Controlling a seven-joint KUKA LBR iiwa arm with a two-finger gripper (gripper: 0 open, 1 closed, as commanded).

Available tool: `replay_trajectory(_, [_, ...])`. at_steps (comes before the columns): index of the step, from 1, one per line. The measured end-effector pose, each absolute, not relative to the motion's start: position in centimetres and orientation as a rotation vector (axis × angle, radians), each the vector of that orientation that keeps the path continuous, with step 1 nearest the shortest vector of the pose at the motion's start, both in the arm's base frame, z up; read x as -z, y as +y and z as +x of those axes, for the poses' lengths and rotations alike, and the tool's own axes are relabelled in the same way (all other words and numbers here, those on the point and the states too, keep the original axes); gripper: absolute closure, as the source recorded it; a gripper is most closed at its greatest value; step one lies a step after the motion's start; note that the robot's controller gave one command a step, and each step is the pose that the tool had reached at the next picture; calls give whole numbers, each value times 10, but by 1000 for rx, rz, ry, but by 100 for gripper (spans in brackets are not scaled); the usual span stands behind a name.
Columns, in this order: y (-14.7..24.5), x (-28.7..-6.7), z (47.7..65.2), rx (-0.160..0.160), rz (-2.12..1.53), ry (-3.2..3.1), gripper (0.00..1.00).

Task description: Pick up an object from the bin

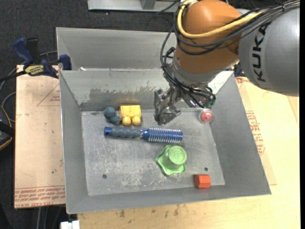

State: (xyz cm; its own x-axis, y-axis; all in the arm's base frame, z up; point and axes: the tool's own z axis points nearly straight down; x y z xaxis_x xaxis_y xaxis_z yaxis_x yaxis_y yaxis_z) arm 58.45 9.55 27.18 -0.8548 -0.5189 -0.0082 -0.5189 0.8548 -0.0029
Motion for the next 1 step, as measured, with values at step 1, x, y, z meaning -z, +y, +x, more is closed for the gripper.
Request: replay_trajectory(1, [96,-270,584,-2,-846,3021,0])
